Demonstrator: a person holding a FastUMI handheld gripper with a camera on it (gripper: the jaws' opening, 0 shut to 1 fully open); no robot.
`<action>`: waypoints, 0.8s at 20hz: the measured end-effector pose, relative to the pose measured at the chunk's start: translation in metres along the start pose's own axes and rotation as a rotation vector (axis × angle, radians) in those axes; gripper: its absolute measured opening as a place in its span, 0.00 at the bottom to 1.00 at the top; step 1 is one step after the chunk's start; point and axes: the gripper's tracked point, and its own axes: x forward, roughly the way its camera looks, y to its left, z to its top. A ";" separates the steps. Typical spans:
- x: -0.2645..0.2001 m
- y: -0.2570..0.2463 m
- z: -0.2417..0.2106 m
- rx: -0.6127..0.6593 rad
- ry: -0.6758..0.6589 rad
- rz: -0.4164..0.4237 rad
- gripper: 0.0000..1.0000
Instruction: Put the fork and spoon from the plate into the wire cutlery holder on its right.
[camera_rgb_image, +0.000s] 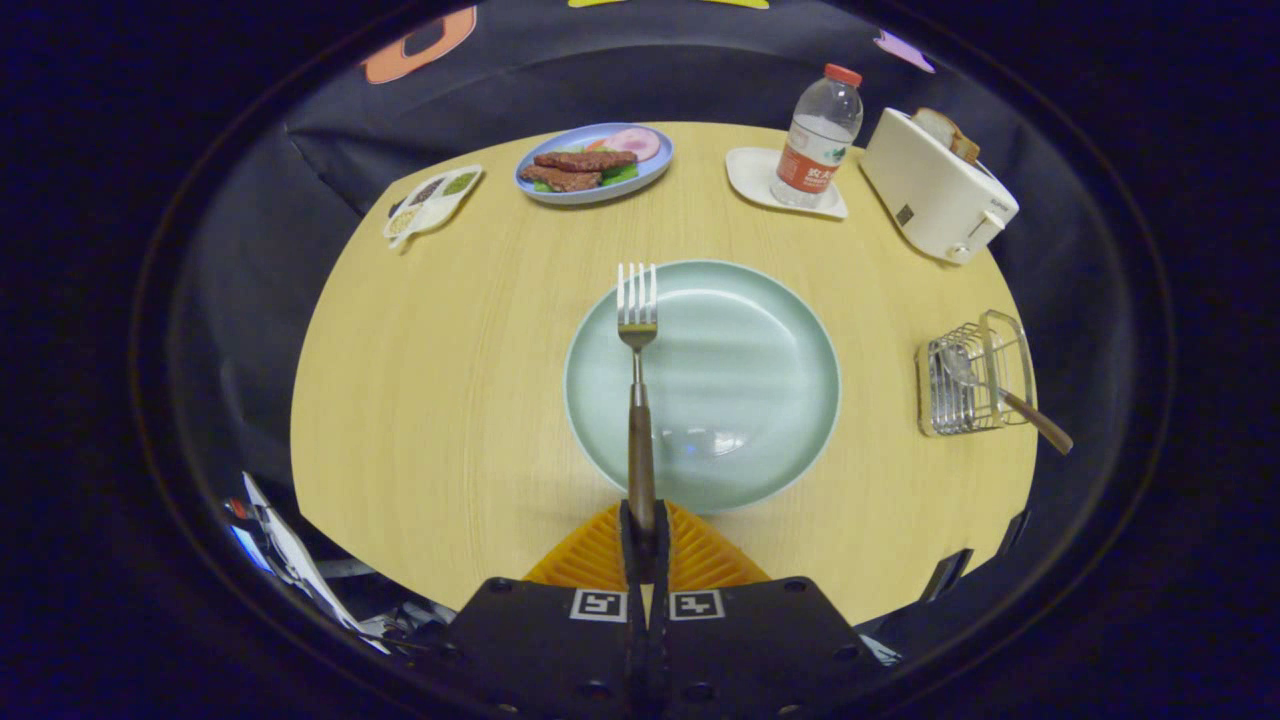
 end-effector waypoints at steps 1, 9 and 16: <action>-0.008 -0.006 -0.001 -0.005 -0.004 0.003 0.01; -0.069 -0.091 0.005 -0.061 -0.055 -0.012 0.01; -0.104 -0.193 -0.005 -0.022 0.014 -0.079 0.01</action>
